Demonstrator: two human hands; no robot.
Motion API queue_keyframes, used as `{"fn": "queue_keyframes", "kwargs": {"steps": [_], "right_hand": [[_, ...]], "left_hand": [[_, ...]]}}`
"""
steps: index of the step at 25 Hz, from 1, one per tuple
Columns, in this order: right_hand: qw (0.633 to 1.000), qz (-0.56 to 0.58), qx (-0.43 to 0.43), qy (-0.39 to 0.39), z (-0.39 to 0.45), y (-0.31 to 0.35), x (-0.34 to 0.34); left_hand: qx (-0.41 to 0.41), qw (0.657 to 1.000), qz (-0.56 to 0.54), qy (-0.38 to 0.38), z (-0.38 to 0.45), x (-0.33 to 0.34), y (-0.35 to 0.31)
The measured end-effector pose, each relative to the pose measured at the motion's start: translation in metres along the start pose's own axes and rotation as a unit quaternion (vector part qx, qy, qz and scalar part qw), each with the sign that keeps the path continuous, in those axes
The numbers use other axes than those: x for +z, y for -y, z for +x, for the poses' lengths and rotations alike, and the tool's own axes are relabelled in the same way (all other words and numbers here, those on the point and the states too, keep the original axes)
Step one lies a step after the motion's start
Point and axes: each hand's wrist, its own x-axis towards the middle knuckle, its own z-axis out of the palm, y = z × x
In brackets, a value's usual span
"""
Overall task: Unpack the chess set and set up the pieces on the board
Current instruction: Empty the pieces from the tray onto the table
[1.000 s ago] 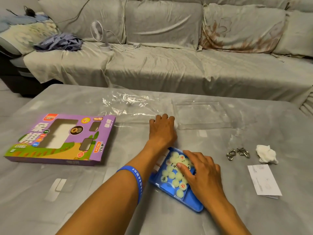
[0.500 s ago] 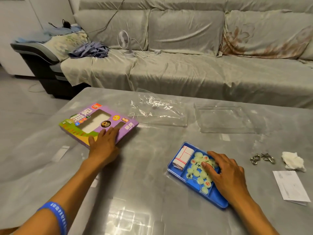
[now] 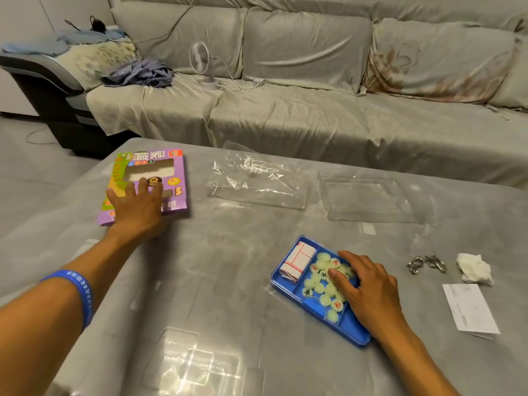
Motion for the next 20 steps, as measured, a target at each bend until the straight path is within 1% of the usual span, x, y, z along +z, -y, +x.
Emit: {"fn": "queue_keyframes", "kwargs": {"steps": [1, 2, 3, 4, 6, 7, 10, 12, 14, 15, 17, 20], "right_hand": [[1.0, 0.0, -0.005, 0.007, 0.002, 0.0, 0.0], [1.0, -0.001, -0.01, 0.014, 0.004, 0.0, -0.001], [1.0, -0.002, -0.014, 0.021, 0.007, -0.003, -0.004], [0.999, -0.002, -0.019, 0.029, 0.011, -0.005, -0.007], [0.999, -0.005, -0.026, 0.044, 0.016, -0.011, -0.014], [0.998, -0.006, -0.027, 0.048, 0.018, -0.013, -0.017], [0.999, 0.005, -0.026, 0.047, 0.018, -0.019, -0.019], [0.999, -0.002, -0.031, 0.034, 0.015, -0.023, -0.017], [0.999, -0.001, -0.04, 0.026, 0.017, -0.026, -0.016], [0.999, 0.001, -0.045, 0.023, 0.017, -0.028, -0.016], [0.999, 0.006, -0.047, 0.022, 0.02, -0.032, -0.017], [0.999, 0.009, -0.045, 0.021, 0.021, -0.034, -0.019]], "left_hand": [[0.013, 0.999, -0.029, -0.036, -0.009, -0.005, -0.013], [0.047, 0.994, -0.071, -0.072, -0.021, -0.011, -0.031], [0.098, 0.983, -0.118, -0.101, -0.033, -0.017, -0.055], [0.155, 0.968, -0.161, -0.112, -0.046, -0.025, -0.08], [0.259, 0.938, -0.21, -0.097, -0.067, -0.037, -0.135], [0.296, 0.925, -0.226, -0.081, -0.074, -0.041, -0.163], [0.373, 0.895, -0.239, -0.054, -0.08, -0.049, -0.243], [0.394, 0.894, -0.208, -0.032, -0.075, -0.052, -0.288], [0.382, 0.908, -0.175, 0.001, -0.063, -0.053, -0.318], [0.373, 0.914, -0.162, 0.003, -0.059, -0.052, -0.327], [0.359, 0.917, -0.17, -0.04, -0.055, -0.048, -0.335], [0.334, 0.901, -0.256, -0.108, -0.059, -0.048, -0.327]]}}
